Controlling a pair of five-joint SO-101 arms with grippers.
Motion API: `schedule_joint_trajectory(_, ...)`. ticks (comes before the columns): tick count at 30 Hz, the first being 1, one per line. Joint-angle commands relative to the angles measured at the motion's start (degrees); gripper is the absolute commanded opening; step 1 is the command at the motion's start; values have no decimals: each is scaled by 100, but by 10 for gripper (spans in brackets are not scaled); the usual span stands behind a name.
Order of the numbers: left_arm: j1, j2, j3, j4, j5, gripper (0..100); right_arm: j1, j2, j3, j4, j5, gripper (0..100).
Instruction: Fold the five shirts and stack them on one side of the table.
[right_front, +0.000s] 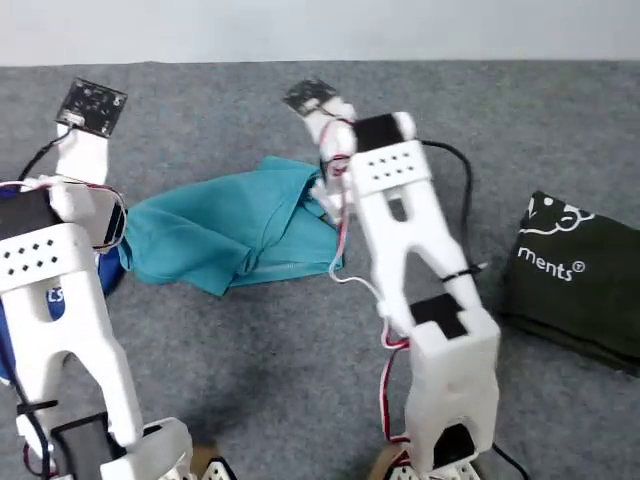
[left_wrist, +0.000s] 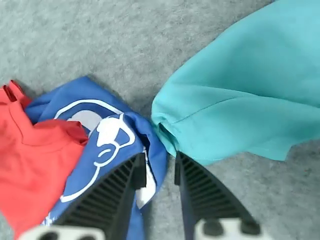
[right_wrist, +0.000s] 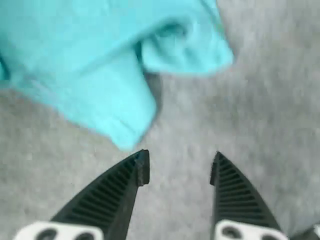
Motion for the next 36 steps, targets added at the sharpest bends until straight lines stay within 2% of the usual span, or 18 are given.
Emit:
schedule_joint_trajectory(1,-607,-202,-48,-334,-70,108,-523,268,-1046,207,70,227)
schedule_joint_trajectory(9,-2611,-176,-31,-545,44,108,-1719,1042,-1890,778,598,227)
schedule_joint_trajectory(13,-3235,-167,101,-554,35,108,-1974,1490,-1890,611,695,227)
schedule_joint_trajectory(22,-3807,-176,699,-1037,18,108,-2343,2149,-1890,-303,712,221)
schedule_joint_trajectory(24,-3868,-176,743,-1073,18,108,-2308,2167,-1890,-602,712,169)
schedule_joint_trajectory(27,-3956,-176,804,-1073,18,108,-2246,2158,-1908,-971,738,25)
schedule_joint_trajectory(31,-3956,-176,804,-1037,18,108,-2114,2158,-2488,-813,1002,9)
schedule_joint_trajectory(36,-3956,-185,804,-1037,18,107,-1991,2158,-3868,-127,1266,10)
